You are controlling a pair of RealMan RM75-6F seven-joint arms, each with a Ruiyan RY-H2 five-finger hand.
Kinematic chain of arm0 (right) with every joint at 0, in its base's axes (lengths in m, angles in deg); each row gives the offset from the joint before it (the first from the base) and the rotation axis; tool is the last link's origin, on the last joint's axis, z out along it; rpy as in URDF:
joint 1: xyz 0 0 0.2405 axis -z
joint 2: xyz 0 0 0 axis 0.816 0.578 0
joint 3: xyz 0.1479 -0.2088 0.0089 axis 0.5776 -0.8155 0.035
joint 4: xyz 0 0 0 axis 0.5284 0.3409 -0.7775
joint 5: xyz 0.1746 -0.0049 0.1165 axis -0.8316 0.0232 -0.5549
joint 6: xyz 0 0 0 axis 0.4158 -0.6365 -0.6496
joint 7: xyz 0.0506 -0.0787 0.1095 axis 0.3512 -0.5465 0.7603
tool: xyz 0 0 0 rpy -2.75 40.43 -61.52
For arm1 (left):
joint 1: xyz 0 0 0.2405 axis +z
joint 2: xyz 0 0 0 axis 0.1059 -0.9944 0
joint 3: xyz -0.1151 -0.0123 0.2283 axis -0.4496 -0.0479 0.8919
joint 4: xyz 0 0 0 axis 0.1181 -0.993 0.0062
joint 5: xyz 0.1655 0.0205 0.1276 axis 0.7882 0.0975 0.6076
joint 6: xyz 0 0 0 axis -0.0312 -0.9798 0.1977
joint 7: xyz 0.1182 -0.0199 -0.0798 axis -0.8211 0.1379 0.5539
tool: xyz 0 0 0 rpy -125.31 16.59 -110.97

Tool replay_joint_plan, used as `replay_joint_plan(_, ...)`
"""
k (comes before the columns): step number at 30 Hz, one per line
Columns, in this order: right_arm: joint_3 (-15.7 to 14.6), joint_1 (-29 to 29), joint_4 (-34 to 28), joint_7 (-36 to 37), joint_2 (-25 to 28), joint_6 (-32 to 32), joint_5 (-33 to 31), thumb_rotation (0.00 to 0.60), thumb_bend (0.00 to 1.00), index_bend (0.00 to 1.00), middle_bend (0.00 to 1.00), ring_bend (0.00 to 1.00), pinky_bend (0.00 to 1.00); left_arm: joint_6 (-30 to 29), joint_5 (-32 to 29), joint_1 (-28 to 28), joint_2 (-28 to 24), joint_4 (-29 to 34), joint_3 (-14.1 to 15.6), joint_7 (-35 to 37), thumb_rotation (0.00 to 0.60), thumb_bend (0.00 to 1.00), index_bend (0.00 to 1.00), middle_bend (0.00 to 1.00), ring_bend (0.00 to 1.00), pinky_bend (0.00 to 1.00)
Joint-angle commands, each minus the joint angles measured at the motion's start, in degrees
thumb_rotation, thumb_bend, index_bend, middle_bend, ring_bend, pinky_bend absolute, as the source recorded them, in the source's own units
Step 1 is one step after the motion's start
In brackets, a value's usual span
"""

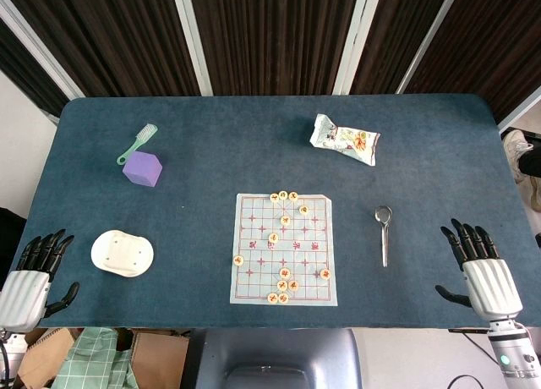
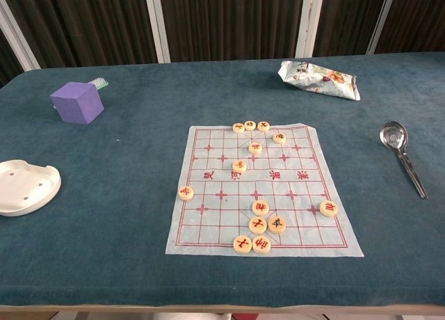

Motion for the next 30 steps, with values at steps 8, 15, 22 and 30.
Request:
replay_joint_plan(8,-0.12,-2.45,0.49,1.23,-1.16,-2.21,2.55,0.6,0.18,0.01,0.0,0.0,0.0,0.65,0.19,-0.35,-0.07,0.19,0.31,0.08,0.6,0.35,0.0,0.0,0.0,0.0)
replay_joint_plan(15,3.5,-13.78,-3.07,-0.89,-2.78,-15.22,3.74,0.6,0.18,0.15,0.0,0.0,0.0,1.31,0.68,-0.75,-0.78,0.11,0.77,2.44,0.6,0.35,0.0,0.0,0.0,0.0)
replay_joint_plan(22,9.26,-26.4,0.02,-8.04,-13.32,-29.62,-3.75,0.6,0.28,0.36,0.0,0.0,0.0,1.1,0.67,-0.68,-1.56,-0.12,0.9,4.19,0.6,0.35,0.0,0.0,0.0,0.0)
replay_joint_plan(30,11.65,-34.76,9.77,-18.1,-27.11,-34.77,-10.6,0.6,0.34,0.49,0.0,0.0,0.0,-0.46,0.41,0.05,-2.65,-0.56,0.68,6.61,0.6,0.35,0.0,0.0,0.0,0.0)
